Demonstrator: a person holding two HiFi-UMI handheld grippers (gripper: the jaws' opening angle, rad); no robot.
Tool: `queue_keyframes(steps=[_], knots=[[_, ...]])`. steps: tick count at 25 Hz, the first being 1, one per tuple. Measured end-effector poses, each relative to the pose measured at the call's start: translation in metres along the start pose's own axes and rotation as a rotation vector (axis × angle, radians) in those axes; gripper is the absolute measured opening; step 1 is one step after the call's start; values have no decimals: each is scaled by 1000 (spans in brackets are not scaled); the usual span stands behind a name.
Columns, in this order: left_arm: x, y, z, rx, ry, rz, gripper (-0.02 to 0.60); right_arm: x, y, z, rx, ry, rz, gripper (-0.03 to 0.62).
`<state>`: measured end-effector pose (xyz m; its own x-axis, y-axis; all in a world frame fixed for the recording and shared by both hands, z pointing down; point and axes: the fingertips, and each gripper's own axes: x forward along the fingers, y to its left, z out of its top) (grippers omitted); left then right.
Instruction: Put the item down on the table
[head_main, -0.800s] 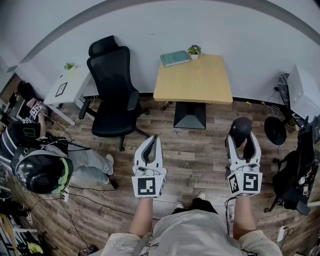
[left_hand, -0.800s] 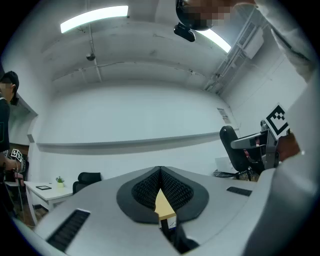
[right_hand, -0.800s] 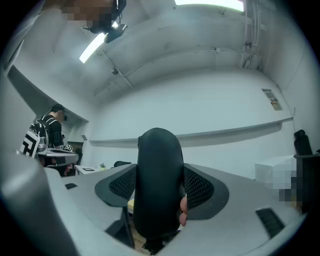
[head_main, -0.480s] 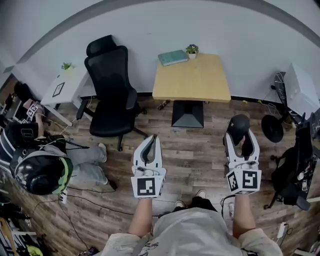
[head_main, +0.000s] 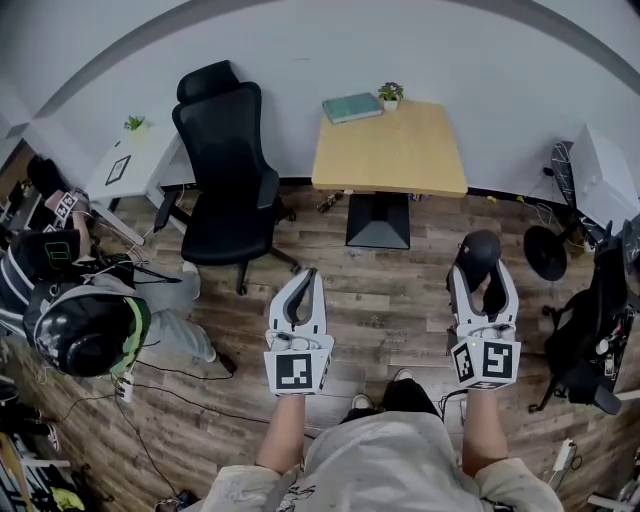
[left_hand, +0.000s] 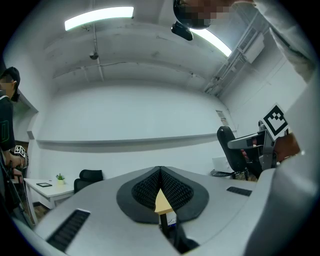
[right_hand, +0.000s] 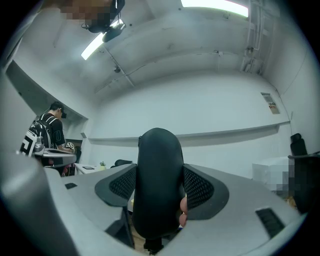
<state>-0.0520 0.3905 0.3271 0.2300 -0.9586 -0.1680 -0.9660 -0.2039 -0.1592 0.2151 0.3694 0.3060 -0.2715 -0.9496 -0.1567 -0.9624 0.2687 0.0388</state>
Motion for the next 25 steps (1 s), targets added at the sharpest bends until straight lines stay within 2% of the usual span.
queue_keyframes(steps=[5, 12, 18, 25], knots=[[-2, 7, -7, 2, 17, 15, 6, 3, 3, -8, 10, 12, 7, 304], [23, 14, -18, 14, 31, 23, 8, 37, -4, -22, 36, 16, 24, 304], [69, 20, -27, 7, 40, 28, 6, 82, -21, -34, 47, 29, 26, 304], [147, 14, -41, 0, 59, 20, 8, 145, -59, -50, 56, 47, 33, 304]])
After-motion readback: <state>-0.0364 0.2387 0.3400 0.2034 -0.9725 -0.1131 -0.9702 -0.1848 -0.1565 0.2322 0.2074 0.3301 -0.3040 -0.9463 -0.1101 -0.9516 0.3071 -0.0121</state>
